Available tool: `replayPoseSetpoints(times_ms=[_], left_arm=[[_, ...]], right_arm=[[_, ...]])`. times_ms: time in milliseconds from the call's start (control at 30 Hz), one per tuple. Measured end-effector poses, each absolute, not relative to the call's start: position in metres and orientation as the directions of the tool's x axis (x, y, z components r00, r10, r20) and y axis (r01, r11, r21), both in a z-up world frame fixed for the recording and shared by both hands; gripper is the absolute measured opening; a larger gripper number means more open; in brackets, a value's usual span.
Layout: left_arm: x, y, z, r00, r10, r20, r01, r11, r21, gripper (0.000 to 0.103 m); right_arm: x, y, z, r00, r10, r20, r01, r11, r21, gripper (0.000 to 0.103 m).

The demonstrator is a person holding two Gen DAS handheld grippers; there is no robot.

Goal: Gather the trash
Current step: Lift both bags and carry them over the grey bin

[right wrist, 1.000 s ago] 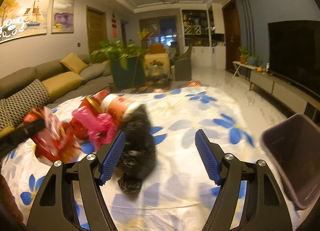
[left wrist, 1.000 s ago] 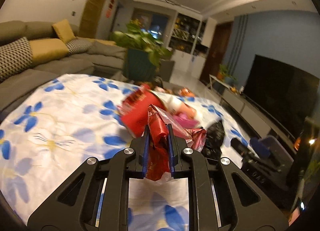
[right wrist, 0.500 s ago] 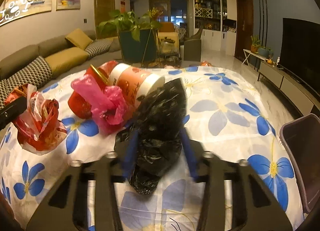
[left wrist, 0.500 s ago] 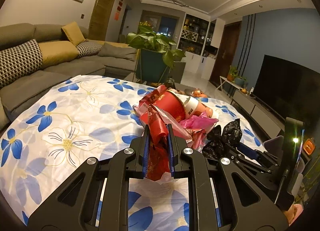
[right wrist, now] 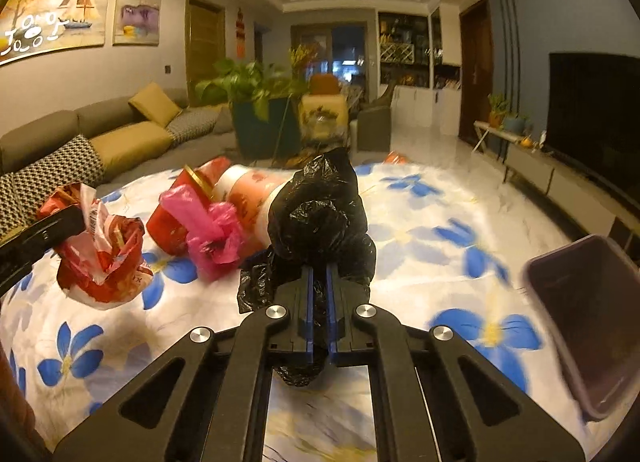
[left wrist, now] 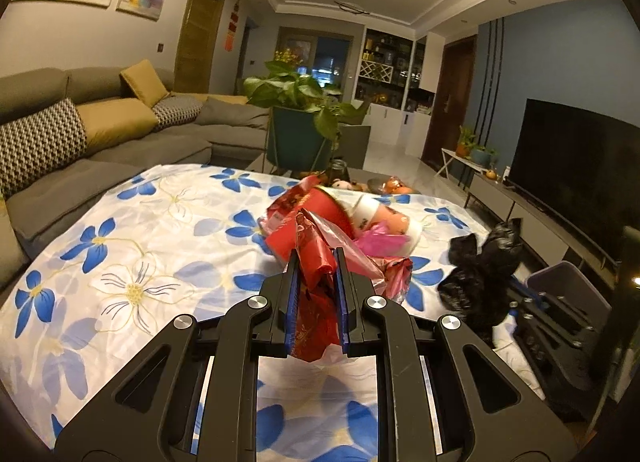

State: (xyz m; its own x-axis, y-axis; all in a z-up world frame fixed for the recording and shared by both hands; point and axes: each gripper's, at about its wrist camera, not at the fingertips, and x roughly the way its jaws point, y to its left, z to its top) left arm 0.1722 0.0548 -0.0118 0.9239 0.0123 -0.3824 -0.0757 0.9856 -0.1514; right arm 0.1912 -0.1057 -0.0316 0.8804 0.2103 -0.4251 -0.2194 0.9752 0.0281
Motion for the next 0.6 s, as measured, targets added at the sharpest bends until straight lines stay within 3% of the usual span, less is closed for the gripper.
replayPoseSetpoints(times_ms=[600], left_arm=[[0.175, -0.044, 0.004, 0.926, -0.086, -0.368, 0.052, 0.994, -0.101, 0.015]], right_arm=[[0.139, -0.202, -0.003, 0.951, 0.077, -0.298, -0.072, 0.997, 0.027, 0.006]])
